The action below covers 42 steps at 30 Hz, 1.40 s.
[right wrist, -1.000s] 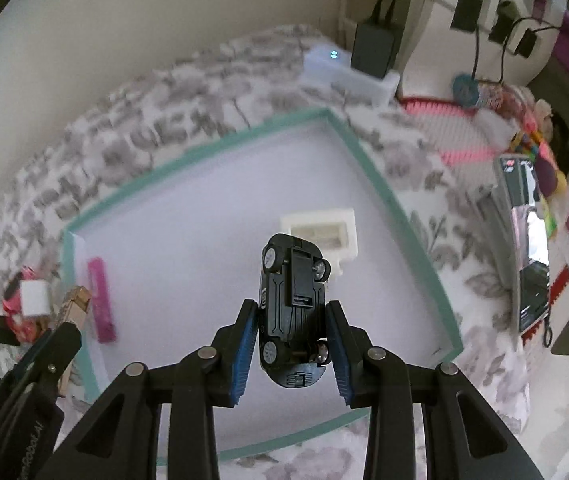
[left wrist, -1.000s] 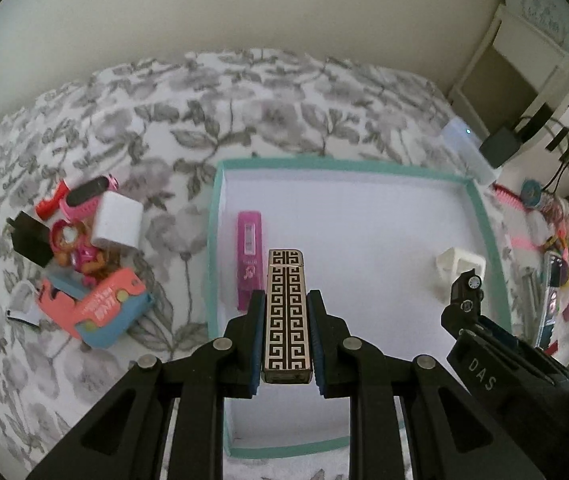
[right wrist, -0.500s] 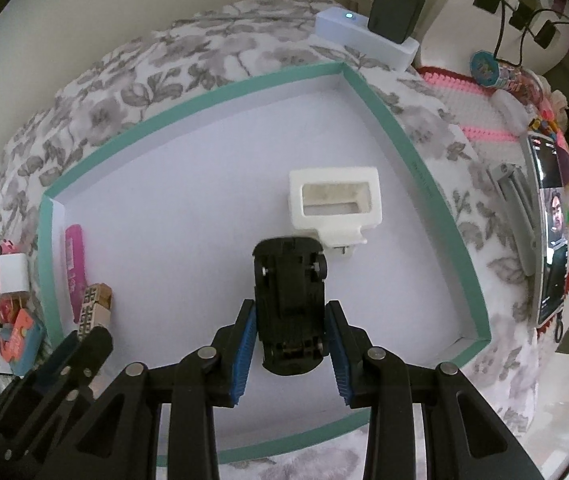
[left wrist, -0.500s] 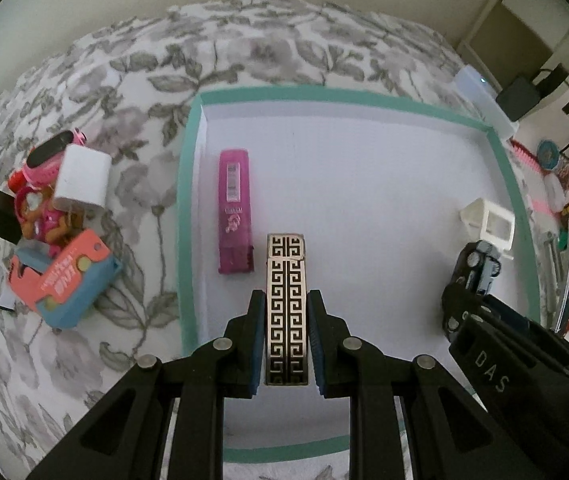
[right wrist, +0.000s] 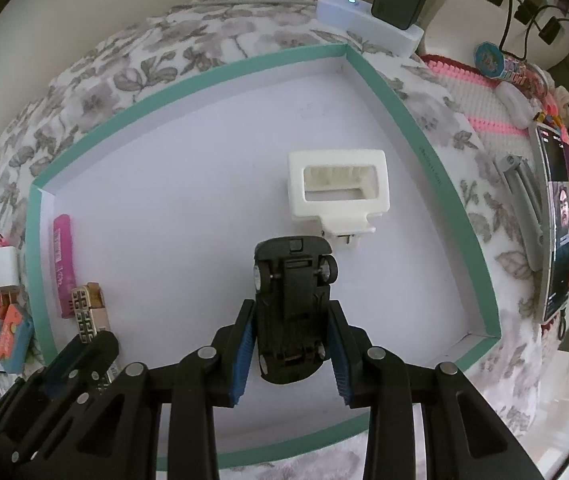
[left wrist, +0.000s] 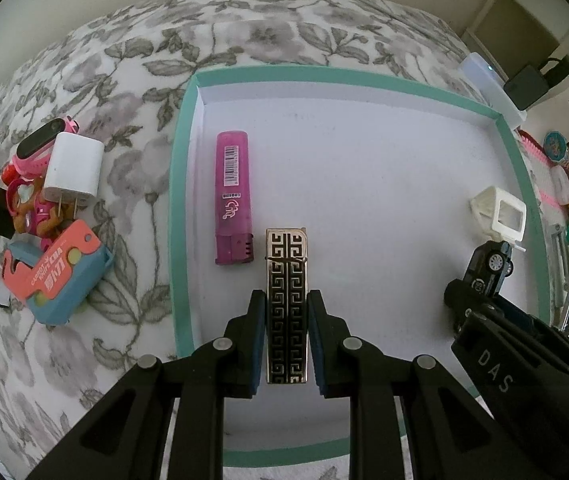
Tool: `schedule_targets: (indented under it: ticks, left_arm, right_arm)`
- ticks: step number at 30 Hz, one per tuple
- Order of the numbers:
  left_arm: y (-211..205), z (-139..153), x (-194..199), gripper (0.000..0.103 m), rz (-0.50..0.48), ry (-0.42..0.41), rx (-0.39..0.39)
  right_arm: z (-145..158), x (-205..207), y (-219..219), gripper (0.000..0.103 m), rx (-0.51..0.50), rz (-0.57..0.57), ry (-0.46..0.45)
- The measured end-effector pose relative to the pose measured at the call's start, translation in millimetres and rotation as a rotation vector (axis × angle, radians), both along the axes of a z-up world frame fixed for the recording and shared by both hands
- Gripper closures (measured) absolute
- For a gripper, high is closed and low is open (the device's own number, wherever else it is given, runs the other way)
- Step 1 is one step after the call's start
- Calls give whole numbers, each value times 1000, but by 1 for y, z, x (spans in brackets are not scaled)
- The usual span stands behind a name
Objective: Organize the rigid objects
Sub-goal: 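Carry the black toy car into the tray and open the right tool, then lower the patterned metal bar into the tray and open the left tool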
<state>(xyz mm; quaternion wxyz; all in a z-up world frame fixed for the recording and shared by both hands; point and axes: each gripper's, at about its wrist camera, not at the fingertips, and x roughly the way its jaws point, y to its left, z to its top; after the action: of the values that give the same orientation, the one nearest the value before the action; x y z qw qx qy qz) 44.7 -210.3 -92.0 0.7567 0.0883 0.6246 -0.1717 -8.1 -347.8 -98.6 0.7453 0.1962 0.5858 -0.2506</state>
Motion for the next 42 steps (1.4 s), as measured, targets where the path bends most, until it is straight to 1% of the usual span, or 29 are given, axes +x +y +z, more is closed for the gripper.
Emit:
schedule_targets:
  ticks: [3,6,7,10,13,16,18,19,20,22,23,24,25,27,28,30,32,36,38,40,42]
  left_arm:
    - [1,1,1,81,-1,6,0]
    - [0,5,2,81,-5,2,-5]
    - [0,8,2,81,-8,-6,-7]
    - [1,18,2,81,-14,-30,-17]
    - [3,30,1,81,-17,-57,-27]
    - [5,45,2,73,-13,-94,-44]
    - [10,54,3,66,-3,-117,-56]
    - [12,58,3,66,4,-127,-60]
    - [13,59,2,65,9,-133,-62]
    - [19,63,5,58,23,-145,-66]
    - [20,65,5,52,32,-151,-64]
    - [21,66,6,48,39,-157,-60]
    - [24,67,7,48,52,-163,-54]
    - [29,66,10,46,74,-169,-44]
    - [32,66,11,44,89,-171,-40]
    - [39,66,14,26,119,-177,-33]
    - [44,67,17,25,141,-185,-26]
    - [52,68,20,24,169,-205,-6]
    - [54,68,21,24,181,-214,1]
    - [57,69,22,23,188,-218,-1]
    - [58,69,22,23,192,-225,5]
  right_arm:
    - [-1,2,0,62,9,0,-2]
    - [0,2,1,48,13,-3,-6]
    - [1,2,1,46,10,-3,-9]
    - [9,3,1,45,-1,2,-27]
    - [27,3,3,45,-30,5,-64]
    - [43,0,3,45,-55,3,-110]
    - [56,-3,3,45,-75,-1,-144]
    - [62,-4,2,45,-82,-1,-156]
    - [66,-5,1,45,-87,0,-165]
    - [73,-4,3,45,-96,5,-175]
    - [75,-5,3,45,-101,8,-179]
    - [77,-4,4,45,-106,12,-182]
    - [78,-5,6,45,-108,15,-183]
    - [79,-5,9,42,-111,22,-181]
    - [78,-5,10,38,-111,28,-177]
    - [75,-2,13,32,-111,46,-165]
    - [71,-1,15,24,-110,59,-158]
    - [66,1,20,16,-99,78,-156]
    - [64,2,21,6,-98,86,-152]
    - [62,3,22,2,-97,91,-150]
    - [60,3,24,1,-97,98,-145]
